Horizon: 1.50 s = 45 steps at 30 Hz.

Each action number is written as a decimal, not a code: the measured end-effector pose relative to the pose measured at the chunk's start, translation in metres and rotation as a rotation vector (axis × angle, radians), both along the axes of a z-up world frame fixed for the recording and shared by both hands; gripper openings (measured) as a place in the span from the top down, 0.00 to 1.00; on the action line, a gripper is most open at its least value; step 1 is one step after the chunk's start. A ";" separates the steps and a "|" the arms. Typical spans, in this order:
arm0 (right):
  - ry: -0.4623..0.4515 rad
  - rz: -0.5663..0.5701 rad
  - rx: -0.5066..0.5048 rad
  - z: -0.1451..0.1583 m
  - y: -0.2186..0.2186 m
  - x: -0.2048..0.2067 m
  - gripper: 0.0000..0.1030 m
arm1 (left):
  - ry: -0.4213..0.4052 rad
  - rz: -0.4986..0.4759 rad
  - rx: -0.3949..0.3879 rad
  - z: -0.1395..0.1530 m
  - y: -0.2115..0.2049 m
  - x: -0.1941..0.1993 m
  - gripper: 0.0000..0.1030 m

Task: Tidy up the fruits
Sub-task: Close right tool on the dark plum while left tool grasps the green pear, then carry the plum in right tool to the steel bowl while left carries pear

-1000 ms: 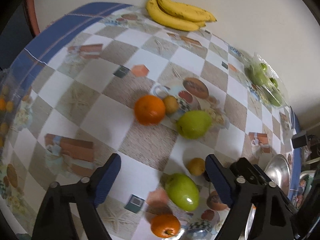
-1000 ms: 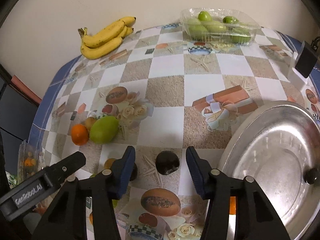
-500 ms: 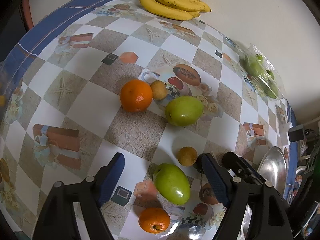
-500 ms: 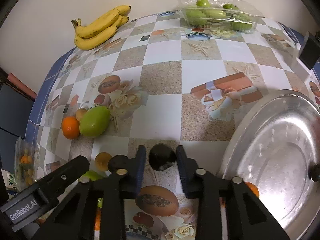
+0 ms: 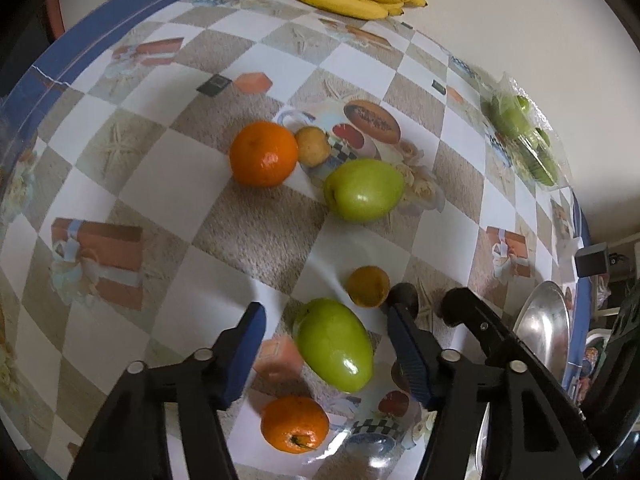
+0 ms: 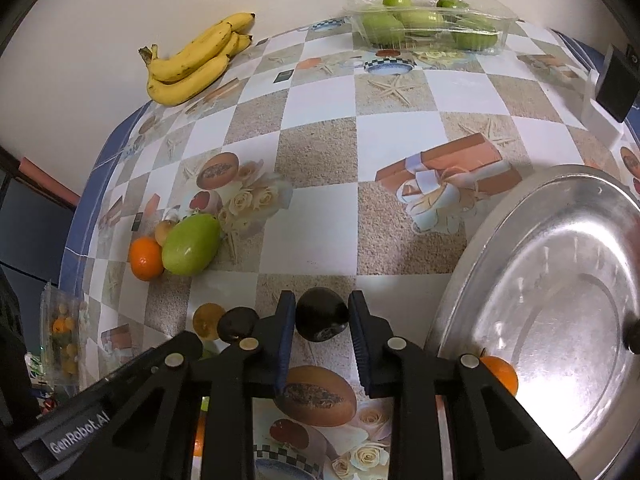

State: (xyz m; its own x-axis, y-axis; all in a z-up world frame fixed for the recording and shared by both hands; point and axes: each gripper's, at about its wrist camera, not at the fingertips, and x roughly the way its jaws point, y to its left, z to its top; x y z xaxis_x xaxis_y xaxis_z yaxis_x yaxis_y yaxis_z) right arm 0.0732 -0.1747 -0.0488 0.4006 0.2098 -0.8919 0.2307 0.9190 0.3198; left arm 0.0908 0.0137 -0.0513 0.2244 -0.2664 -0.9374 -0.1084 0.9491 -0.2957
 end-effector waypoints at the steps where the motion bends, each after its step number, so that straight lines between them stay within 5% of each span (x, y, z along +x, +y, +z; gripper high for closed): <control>1: 0.000 0.000 0.002 0.000 0.000 0.000 0.73 | 0.005 0.001 -0.008 -0.001 0.000 -0.001 0.44; 5: 0.000 -0.004 0.012 -0.001 -0.001 0.000 0.73 | 0.028 0.000 -0.028 -0.007 -0.003 -0.004 0.58; 19: 0.011 0.006 0.002 -0.004 0.002 0.002 0.65 | -0.030 0.068 -0.075 0.009 0.015 0.001 0.58; 35: 0.019 0.015 -0.019 -0.004 0.004 0.004 0.71 | -0.042 0.081 -0.075 0.010 0.016 0.004 0.58; 45: -0.047 -0.014 -0.008 0.033 -0.004 -0.006 0.72 | -0.096 0.095 -0.018 0.019 0.018 0.007 0.58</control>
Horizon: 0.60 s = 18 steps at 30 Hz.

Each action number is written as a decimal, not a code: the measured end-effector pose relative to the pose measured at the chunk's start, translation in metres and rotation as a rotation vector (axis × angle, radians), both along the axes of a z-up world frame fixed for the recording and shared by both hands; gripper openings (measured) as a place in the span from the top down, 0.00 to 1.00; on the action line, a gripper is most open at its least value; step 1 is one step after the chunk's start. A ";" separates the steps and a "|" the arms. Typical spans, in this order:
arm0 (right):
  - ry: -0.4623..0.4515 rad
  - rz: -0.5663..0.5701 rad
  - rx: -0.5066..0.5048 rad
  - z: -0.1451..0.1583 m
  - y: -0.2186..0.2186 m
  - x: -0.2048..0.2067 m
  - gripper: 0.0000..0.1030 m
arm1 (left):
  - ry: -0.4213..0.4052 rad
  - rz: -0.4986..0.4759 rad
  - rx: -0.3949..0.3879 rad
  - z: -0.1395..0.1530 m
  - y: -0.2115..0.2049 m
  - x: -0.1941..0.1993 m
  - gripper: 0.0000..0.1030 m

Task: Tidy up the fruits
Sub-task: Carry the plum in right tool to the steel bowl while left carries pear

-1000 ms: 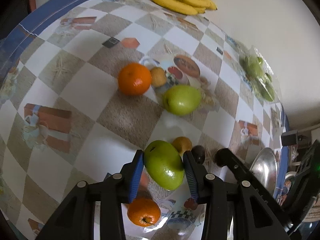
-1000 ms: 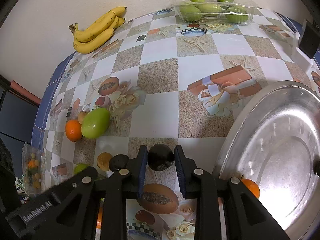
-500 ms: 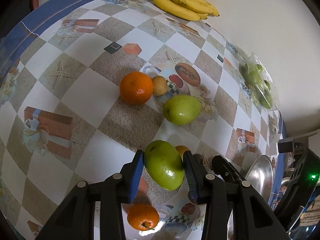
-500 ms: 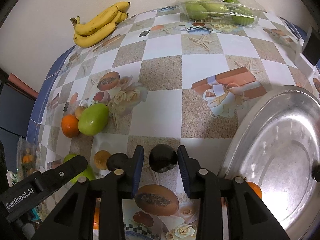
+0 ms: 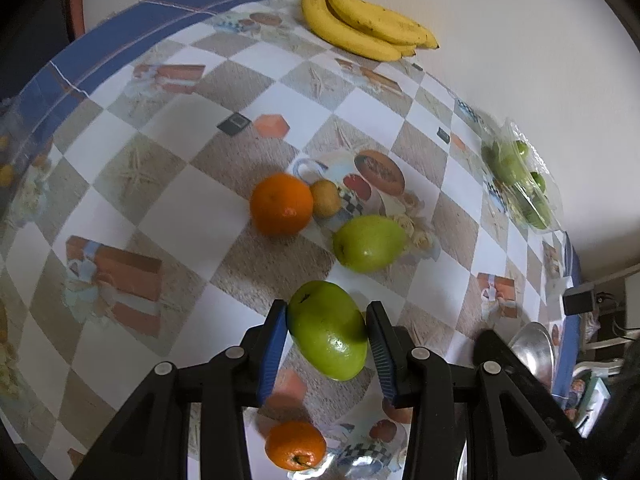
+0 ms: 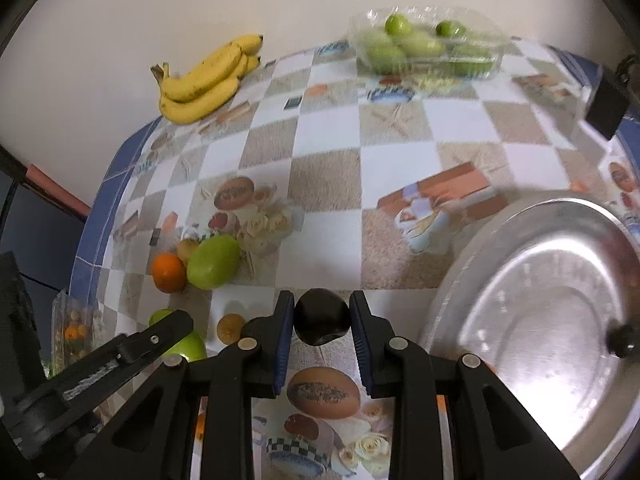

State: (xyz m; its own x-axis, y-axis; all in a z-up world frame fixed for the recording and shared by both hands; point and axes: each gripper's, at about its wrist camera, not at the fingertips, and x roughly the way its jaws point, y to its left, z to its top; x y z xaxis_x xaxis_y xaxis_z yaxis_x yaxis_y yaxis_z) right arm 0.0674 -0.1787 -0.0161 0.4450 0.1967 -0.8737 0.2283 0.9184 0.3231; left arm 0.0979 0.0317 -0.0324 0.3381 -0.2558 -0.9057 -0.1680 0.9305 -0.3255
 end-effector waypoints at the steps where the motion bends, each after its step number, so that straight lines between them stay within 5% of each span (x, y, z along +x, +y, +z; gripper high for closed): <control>1: -0.002 -0.006 -0.002 0.004 -0.001 -0.002 0.72 | -0.003 0.001 0.004 0.000 0.000 0.000 0.58; 18: -0.019 -0.129 -0.042 0.040 -0.063 -0.040 0.72 | -0.150 -0.090 0.098 0.029 -0.046 -0.013 0.58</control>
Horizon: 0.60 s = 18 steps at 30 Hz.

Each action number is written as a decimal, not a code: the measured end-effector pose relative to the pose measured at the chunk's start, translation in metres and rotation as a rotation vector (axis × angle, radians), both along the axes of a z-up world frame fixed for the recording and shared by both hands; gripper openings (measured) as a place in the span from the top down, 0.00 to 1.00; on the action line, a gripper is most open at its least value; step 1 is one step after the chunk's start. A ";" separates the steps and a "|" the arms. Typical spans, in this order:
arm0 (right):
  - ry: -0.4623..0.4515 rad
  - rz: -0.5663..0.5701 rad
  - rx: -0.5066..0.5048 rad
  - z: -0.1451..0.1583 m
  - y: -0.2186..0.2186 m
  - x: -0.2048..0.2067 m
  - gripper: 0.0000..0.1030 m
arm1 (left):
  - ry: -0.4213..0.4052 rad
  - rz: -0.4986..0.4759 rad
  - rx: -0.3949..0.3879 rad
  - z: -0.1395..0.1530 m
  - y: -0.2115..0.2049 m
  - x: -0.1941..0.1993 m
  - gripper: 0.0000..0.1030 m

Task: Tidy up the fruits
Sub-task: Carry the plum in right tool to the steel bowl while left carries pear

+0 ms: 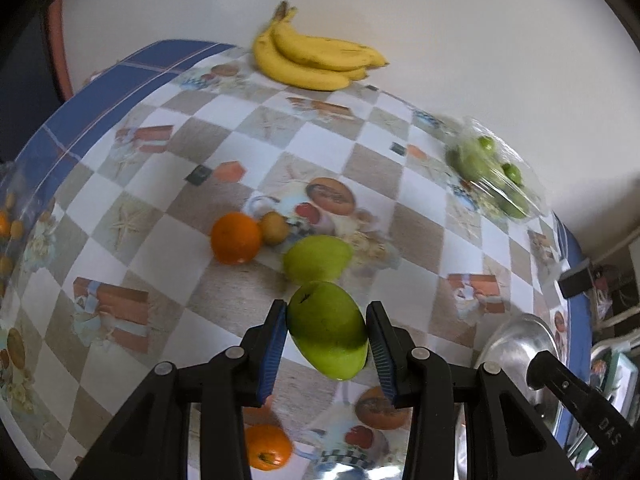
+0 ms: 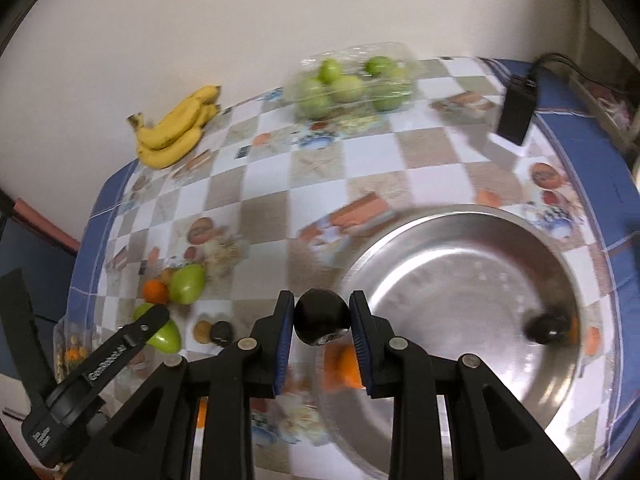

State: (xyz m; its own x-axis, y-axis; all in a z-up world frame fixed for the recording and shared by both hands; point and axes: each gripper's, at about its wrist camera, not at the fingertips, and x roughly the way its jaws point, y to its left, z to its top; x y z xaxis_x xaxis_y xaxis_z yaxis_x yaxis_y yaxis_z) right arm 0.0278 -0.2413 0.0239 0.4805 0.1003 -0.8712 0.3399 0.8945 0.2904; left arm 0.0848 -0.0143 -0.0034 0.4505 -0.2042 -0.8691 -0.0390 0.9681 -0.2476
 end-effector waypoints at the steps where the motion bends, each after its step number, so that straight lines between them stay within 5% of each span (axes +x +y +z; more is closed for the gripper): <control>1: 0.006 -0.011 -0.001 -0.001 -0.006 -0.002 0.72 | -0.004 -0.012 0.005 0.001 -0.006 -0.002 0.58; 18: 0.087 -0.212 -0.040 -0.022 -0.095 -0.034 0.71 | -0.096 -0.417 0.076 0.010 -0.155 -0.039 0.58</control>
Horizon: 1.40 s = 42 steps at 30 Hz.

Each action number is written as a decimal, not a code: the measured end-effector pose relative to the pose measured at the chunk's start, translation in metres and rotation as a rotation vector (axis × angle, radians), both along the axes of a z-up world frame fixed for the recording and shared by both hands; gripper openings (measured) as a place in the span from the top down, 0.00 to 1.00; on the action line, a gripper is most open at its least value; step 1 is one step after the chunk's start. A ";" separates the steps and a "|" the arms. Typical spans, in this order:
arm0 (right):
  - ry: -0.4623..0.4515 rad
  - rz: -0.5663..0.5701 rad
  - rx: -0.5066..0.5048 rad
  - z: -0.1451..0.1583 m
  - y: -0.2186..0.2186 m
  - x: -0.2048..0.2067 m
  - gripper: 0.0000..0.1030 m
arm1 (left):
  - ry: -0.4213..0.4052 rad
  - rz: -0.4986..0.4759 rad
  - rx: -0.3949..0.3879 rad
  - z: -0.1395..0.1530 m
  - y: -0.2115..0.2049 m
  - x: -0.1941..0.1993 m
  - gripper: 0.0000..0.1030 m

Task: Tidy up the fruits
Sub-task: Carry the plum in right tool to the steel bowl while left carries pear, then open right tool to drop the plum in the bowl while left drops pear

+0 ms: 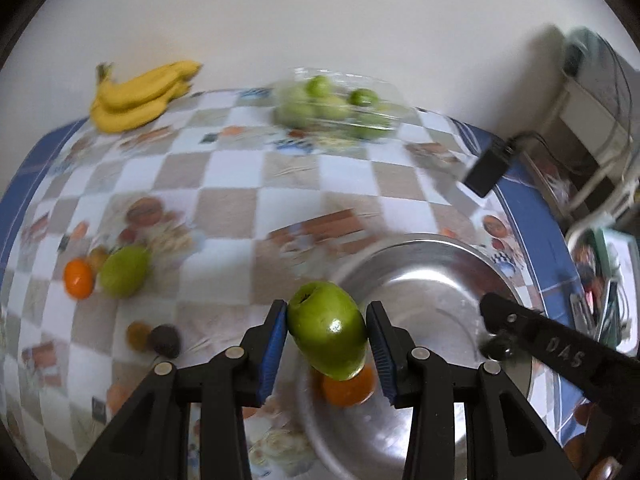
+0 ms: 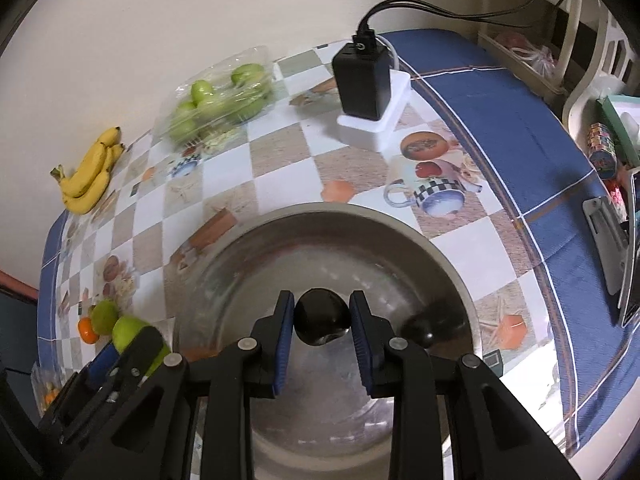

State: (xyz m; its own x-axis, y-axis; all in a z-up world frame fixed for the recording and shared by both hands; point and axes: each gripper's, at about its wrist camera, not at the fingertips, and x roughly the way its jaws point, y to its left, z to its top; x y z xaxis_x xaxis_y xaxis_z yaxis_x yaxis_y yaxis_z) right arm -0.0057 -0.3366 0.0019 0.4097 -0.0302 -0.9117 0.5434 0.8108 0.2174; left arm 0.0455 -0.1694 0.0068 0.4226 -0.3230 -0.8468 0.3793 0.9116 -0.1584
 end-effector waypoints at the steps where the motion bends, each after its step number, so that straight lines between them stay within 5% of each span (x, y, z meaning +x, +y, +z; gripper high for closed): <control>1: 0.002 -0.003 0.003 -0.002 -0.001 0.000 0.71 | -0.001 -0.017 0.003 -0.001 -0.006 0.000 0.58; 21: 0.042 -0.085 0.039 -0.032 -0.025 0.007 0.71 | 0.036 -0.121 0.057 -0.034 -0.056 0.013 0.59; 42: 0.025 -0.067 -0.005 -0.015 -0.020 0.005 0.60 | 0.026 -0.087 0.087 -0.009 -0.039 0.013 0.48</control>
State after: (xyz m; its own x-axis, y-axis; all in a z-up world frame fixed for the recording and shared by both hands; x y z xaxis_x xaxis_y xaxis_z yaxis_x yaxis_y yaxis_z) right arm -0.0006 -0.3563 -0.0136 0.3841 -0.0609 -0.9213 0.6013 0.7737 0.1995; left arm 0.0589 -0.2086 -0.0022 0.3739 -0.2819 -0.8836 0.4540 0.8864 -0.0907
